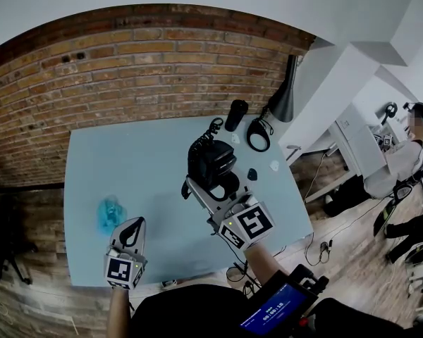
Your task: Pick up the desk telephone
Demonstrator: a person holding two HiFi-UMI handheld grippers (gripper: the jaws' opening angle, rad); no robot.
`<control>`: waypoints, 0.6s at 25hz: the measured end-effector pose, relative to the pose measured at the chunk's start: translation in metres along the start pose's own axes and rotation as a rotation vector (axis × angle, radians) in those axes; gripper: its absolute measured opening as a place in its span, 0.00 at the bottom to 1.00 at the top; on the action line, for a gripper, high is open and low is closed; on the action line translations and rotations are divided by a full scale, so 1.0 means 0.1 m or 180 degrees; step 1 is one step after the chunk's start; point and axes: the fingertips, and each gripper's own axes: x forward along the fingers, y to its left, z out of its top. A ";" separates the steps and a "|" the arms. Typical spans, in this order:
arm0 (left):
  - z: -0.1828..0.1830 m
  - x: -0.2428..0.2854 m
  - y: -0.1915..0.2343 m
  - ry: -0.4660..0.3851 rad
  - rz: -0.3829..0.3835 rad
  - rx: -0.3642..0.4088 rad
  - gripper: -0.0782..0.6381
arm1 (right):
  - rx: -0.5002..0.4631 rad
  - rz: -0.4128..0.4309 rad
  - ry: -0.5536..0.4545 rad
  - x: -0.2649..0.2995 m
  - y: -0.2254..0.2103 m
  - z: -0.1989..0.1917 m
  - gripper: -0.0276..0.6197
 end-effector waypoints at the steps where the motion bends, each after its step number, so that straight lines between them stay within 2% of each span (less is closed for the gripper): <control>1: 0.01 0.00 0.00 -0.0025 0.0005 0.0006 0.15 | 0.0011 0.0021 0.0006 0.00 0.03 -0.02 0.49; 15: -0.04 0.00 -0.06 0.0022 -0.0024 -0.0007 0.15 | 0.0381 0.0125 0.0349 -0.10 0.24 -0.56 0.49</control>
